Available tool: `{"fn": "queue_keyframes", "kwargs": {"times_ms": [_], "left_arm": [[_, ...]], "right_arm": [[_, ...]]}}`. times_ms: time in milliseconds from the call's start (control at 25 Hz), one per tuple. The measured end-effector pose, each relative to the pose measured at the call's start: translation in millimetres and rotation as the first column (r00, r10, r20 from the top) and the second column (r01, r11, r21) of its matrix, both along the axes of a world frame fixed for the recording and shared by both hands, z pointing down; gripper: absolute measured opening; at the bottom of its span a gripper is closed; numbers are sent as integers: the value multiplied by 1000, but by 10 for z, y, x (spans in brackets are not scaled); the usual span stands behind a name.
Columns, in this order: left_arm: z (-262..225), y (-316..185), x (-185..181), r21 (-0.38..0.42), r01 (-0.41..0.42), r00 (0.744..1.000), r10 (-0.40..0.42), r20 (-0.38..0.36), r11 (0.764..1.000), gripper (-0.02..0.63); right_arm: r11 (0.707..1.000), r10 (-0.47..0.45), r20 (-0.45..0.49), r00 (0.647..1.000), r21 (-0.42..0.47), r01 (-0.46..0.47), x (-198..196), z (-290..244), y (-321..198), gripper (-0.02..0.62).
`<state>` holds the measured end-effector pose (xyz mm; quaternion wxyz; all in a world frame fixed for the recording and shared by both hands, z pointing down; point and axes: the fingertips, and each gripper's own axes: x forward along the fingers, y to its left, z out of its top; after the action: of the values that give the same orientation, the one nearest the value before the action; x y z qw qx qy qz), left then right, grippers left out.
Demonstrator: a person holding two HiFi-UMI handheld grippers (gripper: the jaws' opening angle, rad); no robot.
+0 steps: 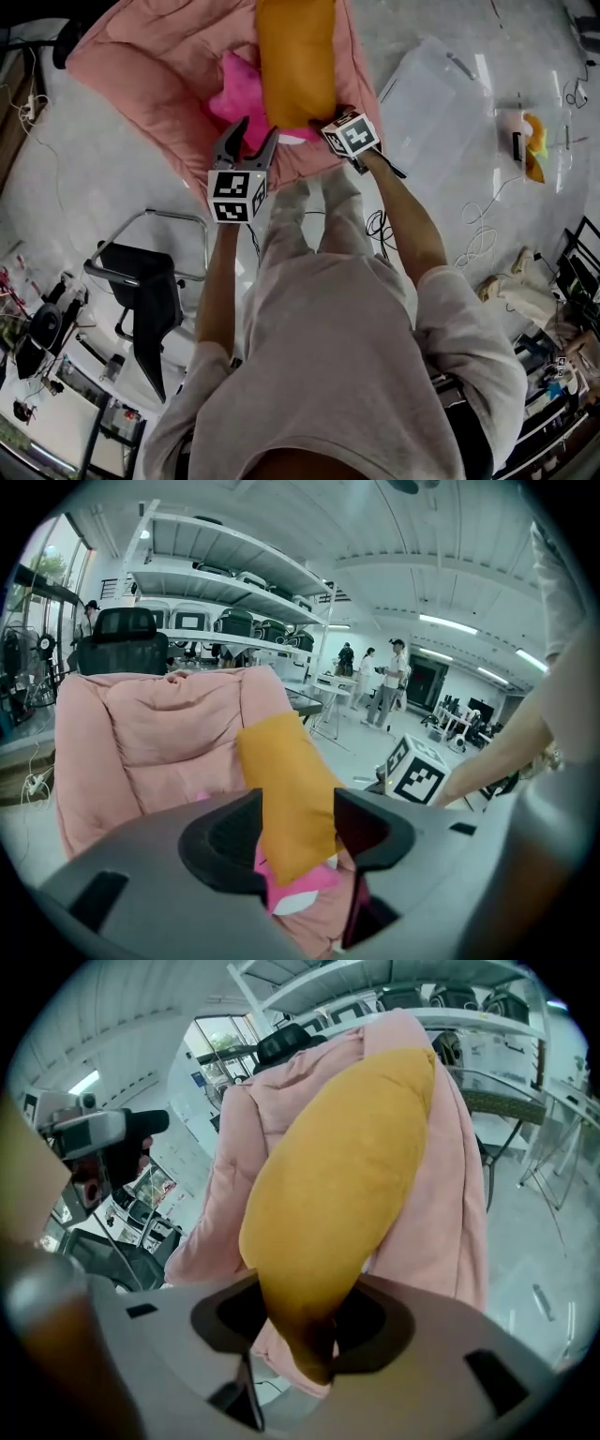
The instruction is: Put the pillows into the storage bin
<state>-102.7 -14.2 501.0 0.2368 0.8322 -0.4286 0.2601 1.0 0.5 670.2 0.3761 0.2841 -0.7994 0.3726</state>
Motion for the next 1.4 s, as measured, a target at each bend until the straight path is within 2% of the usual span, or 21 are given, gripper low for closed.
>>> {"fn": "queue_keyframes", "kwargs": {"times_ms": [160, 400, 520, 640, 840, 1040, 1200, 1400], "left_arm": [[-17, -31, 104, 2, -12, 1000, 12, -9, 1000, 230], [-86, -54, 306, 8, -69, 998, 69, -7, 998, 229], [-157, -51, 464, 17, -98, 995, 98, -10, 995, 230], [-219, -89, 662, 26, -128, 992, 129, -14, 991, 230], [-268, -130, 1186, 43, -209, 977, 211, -34, 977, 230], [-307, -169, 1793, 52, -318, 946, 320, -54, 947, 230], [-323, -100, 2382, 56, -429, 899, 432, -72, 902, 230], [-252, 77, 3127, 47, -519, 850, 521, -81, 853, 230]], "right_arm": [[995, 4, 34, 999, 98, -8, -30, -314, 51, 167], [971, 45, 94, 995, 229, -66, 31, -897, 143, 153], [950, 74, 85, 994, 298, -96, 225, -1154, 219, 152], [936, 114, 81, 990, 326, -134, 458, -1364, 297, 150], [898, 194, 85, 977, 385, -212, 928, -1706, 384, 149], [830, 378, 76, 923, 414, -374, 1725, -1890, 440, 150], [774, 527, 15, 850, 405, -487, 2480, -1820, 677, 150], [747, 620, -58, 783, 352, -565, 3327, -1497, 1053, 152]]}}
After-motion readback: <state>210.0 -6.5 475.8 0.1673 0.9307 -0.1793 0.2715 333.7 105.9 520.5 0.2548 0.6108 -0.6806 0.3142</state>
